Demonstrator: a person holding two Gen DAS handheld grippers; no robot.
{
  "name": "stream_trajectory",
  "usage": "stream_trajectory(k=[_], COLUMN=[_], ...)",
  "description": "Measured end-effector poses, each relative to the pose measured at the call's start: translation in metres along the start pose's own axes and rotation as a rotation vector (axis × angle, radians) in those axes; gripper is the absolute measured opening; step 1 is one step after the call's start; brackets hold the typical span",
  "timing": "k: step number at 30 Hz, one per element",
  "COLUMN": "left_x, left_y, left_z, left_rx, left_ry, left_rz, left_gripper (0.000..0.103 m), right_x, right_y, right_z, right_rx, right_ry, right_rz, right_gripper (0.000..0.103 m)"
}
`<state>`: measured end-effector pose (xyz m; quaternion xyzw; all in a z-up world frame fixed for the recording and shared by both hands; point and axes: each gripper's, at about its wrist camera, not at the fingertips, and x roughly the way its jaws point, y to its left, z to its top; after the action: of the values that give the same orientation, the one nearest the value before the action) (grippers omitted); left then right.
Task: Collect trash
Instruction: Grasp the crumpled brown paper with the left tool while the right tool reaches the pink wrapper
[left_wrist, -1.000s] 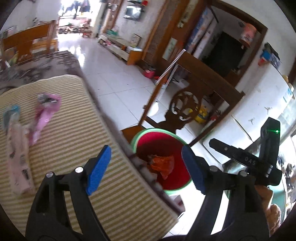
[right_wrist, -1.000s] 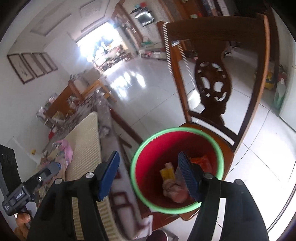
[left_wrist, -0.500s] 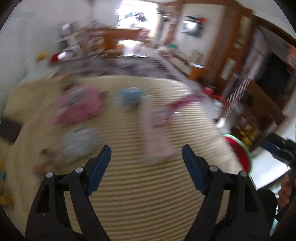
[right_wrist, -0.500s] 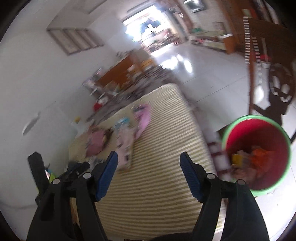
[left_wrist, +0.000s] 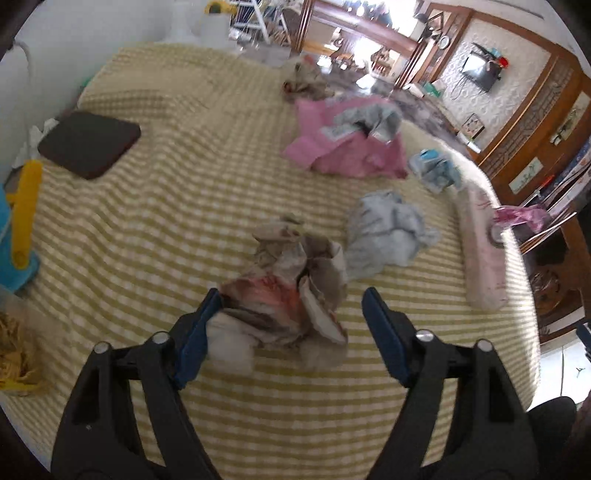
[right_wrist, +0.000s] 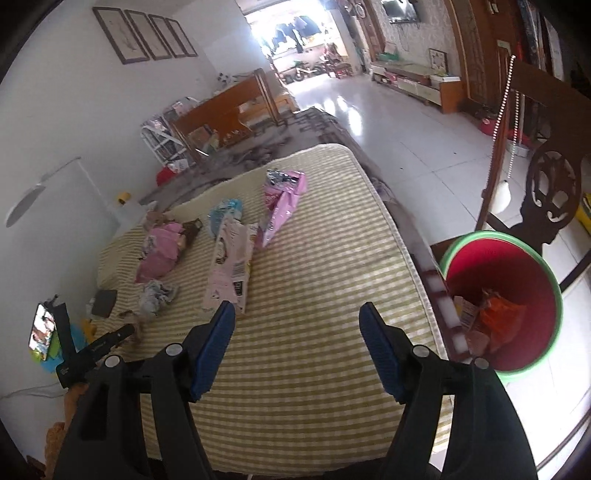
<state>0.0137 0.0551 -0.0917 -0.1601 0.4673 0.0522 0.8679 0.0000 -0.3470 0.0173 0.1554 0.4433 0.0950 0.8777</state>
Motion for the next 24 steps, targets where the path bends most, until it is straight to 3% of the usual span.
stream_trajectory(k=[4,6,9,15,21,24], left_x=[-0.004,-0.009,-0.012,-0.011,-0.013,-0.015], left_y=[0.014,0.018,0.022,0.021,0.022,0.024], left_z=[-0.002,-0.003,-0.001,0.001,0.002,0.003], left_rx=[-0.043,-0.059,-0.095,-0.122,-0.142,-0.152], left_ry=[-0.011,-0.029,-0.043,-0.033,-0.038,-0.043], left_rz=[-0.037,-0.047,-0.078,-0.138,-0.168,-0.184], left_gripper=[0.047,0.041,0.039,0.039,0.040,0.040], right_x=[0.014,0.029,0.053,0.112,0.195,0.221], right_y=[0.015,0.034,0.074,0.174,0.255,0.278], right_z=[0.004,0.006,0.012,0.041,0.060,0.068], right_rx=[-0.017,-0.052,-0.117,-0.220,-0.322,-0.336], right_ry=[0.030,0.053,0.085,0.102,0.184,0.168], right_rz=[-0.010,0.001,0.056,0.155,0.096,0.054], right_gripper=[0.068,0.068,0.069,0.090,0.091,0.091])
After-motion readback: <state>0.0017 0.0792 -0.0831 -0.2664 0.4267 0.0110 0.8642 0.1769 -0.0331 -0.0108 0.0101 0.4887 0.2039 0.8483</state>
